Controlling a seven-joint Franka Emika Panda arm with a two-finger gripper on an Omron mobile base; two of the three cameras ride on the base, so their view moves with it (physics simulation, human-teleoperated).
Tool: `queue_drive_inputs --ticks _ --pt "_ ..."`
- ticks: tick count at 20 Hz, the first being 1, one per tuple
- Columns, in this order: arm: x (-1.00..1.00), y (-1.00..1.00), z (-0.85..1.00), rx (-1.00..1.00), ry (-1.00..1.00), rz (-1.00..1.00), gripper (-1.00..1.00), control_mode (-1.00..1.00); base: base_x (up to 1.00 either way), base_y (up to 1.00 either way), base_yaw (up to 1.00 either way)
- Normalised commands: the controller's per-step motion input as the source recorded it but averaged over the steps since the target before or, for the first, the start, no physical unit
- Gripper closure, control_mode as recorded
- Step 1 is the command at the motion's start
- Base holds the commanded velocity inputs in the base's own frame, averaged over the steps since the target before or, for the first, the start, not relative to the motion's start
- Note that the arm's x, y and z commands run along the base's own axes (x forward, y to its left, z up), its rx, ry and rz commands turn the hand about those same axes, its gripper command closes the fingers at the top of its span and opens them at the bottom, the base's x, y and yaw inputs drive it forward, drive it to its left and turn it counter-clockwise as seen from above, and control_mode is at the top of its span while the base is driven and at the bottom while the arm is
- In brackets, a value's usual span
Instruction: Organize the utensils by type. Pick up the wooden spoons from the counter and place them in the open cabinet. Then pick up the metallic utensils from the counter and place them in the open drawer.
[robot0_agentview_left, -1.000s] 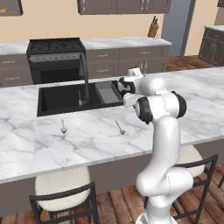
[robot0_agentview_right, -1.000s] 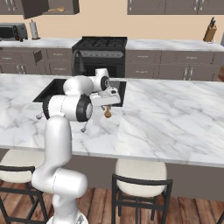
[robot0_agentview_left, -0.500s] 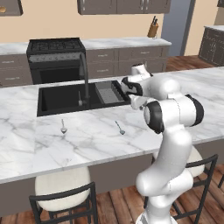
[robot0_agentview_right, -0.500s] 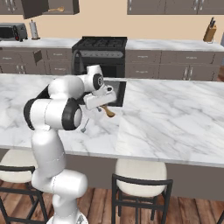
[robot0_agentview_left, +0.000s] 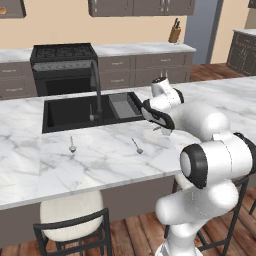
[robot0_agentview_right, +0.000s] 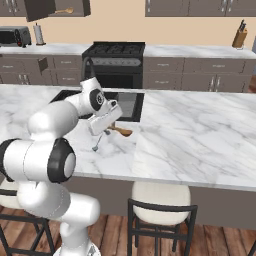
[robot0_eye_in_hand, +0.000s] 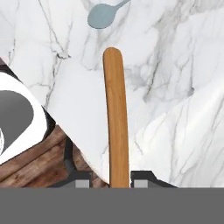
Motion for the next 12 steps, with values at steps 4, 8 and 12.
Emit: queue_drive_inputs --ticks 4,8,12 --pt "-0.68 0.09 0.29 -0.06 0.01 0.36 1.00 -1.00 0.00 0.00 0.00" --pt "-0.65 0.06 0.32 0.01 0.12 0.24 1.00 -1.00 0.00 0.00 0.00" --pt "-0.56 0.09 0.33 0.06 0.23 0.03 1.00 -1.00 0.00 0.00 0.00"
